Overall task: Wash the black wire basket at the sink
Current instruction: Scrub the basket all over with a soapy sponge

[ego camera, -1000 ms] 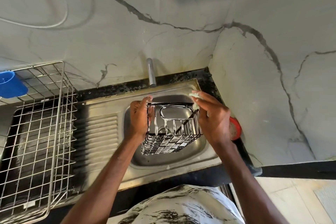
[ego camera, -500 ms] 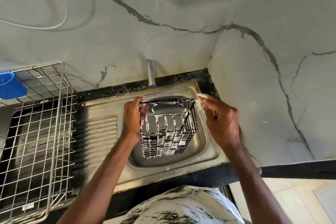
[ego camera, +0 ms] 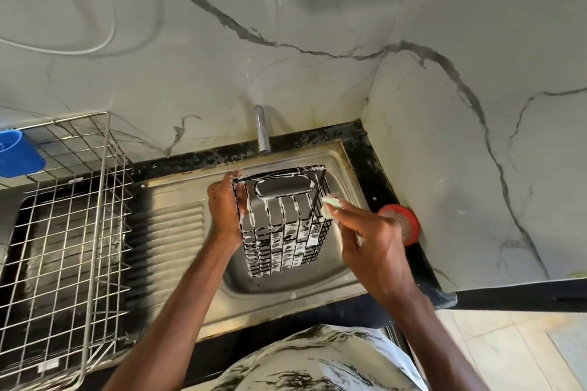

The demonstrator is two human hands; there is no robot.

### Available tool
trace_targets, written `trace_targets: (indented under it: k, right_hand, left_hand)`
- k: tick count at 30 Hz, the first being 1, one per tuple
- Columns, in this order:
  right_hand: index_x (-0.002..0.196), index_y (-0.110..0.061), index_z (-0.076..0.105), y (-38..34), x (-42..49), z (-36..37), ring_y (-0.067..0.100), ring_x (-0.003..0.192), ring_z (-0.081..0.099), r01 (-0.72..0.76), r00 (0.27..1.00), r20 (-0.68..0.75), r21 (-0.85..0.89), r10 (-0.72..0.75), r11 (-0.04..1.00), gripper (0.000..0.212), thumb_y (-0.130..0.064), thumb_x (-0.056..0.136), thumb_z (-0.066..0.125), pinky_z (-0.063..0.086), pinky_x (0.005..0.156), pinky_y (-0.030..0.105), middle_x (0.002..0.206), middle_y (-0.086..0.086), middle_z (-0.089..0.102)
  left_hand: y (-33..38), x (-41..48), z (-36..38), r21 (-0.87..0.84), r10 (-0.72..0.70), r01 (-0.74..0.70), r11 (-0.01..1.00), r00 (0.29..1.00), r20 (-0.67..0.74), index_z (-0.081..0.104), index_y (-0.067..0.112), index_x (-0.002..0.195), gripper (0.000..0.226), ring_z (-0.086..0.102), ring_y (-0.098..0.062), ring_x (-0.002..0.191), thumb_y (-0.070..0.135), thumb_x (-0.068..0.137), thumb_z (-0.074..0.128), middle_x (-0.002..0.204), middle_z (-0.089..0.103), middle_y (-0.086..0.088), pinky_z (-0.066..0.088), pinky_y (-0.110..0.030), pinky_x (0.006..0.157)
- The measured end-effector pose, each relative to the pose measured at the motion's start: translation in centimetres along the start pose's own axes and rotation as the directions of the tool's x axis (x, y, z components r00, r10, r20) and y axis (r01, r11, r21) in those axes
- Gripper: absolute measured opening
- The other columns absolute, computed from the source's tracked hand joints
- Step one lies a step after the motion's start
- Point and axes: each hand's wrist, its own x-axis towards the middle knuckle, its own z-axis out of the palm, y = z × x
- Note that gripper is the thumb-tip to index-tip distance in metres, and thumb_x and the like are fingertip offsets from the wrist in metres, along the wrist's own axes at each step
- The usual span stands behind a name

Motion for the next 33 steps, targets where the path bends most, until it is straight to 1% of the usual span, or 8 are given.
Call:
trace_targets:
  k: [8,11,13,17,23,26,28,33]
  right_hand:
    - [0.118,-0.001,0.072,0.6,3.5,1.5,0.009,0.098,0.072,-0.058,0.996,-0.077,-0.048,0.054,0.997,0.031,0.013,0.093,0.059,0.05,0.079,0.002,0.122,0.01,0.072]
    - [0.119,-0.006,0.074,0.4,1.8,1.4,-0.011,0.058,0.062,-0.224,0.97,-0.089,0.06,0.228,0.973,0.032,0.008,0.091,0.066,0.043,0.052,0.0,0.106,0.005,0.076]
    - [0.121,-0.013,0.072,0.6,1.7,1.3,-0.012,0.051,0.058,-0.408,0.905,-0.044,0.192,0.423,0.893,0.034,0.003,0.09,0.07,0.041,0.046,0.004,0.108,0.0,0.076]
    - [0.124,-0.012,0.069,2.1,3.8,1.0,0.009,0.095,0.075,-0.638,0.741,0.144,0.457,0.656,0.62,0.036,0.005,0.092,0.065,0.062,0.078,0.028,0.118,0.004,0.074]
    - [0.107,-0.007,0.072,2.1,6.7,-0.4,0.016,0.073,0.071,-0.793,0.602,0.554,0.501,0.576,0.347,0.02,0.002,0.097,0.059,0.059,0.066,0.027,0.089,0.011,0.077]
    - [0.096,-0.006,0.075,1.6,7.1,-0.1,0.015,0.066,0.064,-0.81,0.582,0.649,0.513,0.49,0.283,0.028,0.009,0.097,0.052,0.057,0.064,0.026,0.08,0.011,0.07]
    - [0.099,-0.007,0.075,1.4,7.2,0.3,0.016,0.07,0.064,-0.809,0.588,0.664,0.493,0.462,0.32,0.03,0.01,0.098,0.05,0.058,0.069,0.028,0.084,0.011,0.071]
    - [0.11,-0.013,0.074,0.0,7.1,1.0,0.016,0.084,0.073,-0.74,0.646,0.612,0.357,0.456,0.57,0.023,-0.001,0.1,0.057,0.055,0.093,0.043,0.094,0.01,0.078]
  left_hand:
    - [-0.7,-0.5,0.2,-0.012,0.021,-0.021,1.0,1.0,-0.016,0.071,0.011,0.076,0.031,0.044,-0.013,0.042,0.02,0.101,0.056,0.051,0.057,0.003,0.031,-0.027,0.044]
    - [-0.6,-0.1,-0.2,-0.028,0.028,-0.03,0.999,0.997,-0.067,0.072,0.005,0.089,0.024,0.045,-0.011,0.038,0.02,0.101,0.056,0.05,0.057,0.003,0.029,-0.025,0.04]
    - [-0.6,-0.2,-0.3,-0.013,0.037,-0.038,0.999,0.999,-0.035,0.073,0.018,0.062,0.045,0.042,-0.009,0.033,0.018,0.102,0.054,0.045,0.055,0.004,0.028,-0.023,0.038]
    - [-0.7,-0.4,-0.3,-0.033,0.022,-0.022,0.999,1.0,0.02,0.071,0.023,0.054,0.044,0.041,-0.008,0.034,0.029,0.096,0.058,0.047,0.055,0.004,0.028,-0.025,0.039]
    - [-0.5,-0.3,-1.5,-0.055,0.009,-0.003,0.998,0.993,0.114,0.062,0.023,0.09,0.023,0.05,-0.011,0.04,0.046,0.086,0.064,0.058,0.058,0.002,0.036,-0.027,0.043]
    - [-0.7,-0.2,-2.6,0.027,0.099,-0.108,0.994,0.967,0.234,0.073,0.005,0.091,0.062,0.059,-0.011,0.044,0.065,0.091,0.058,0.055,0.067,0.003,0.048,-0.024,0.048]
    - [-1.1,0.3,-3.9,0.172,0.193,-0.261,0.95,0.923,0.334,0.067,-0.013,0.089,0.086,0.064,-0.023,0.056,0.073,0.089,0.059,0.064,0.069,-0.011,0.055,-0.041,0.062]
    - [-0.5,-0.1,-4.7,0.407,0.299,-0.563,0.719,0.779,0.551,0.065,0.004,0.09,0.037,0.075,-0.022,0.073,0.033,0.106,0.05,0.079,0.074,-0.005,0.06,-0.05,0.071]
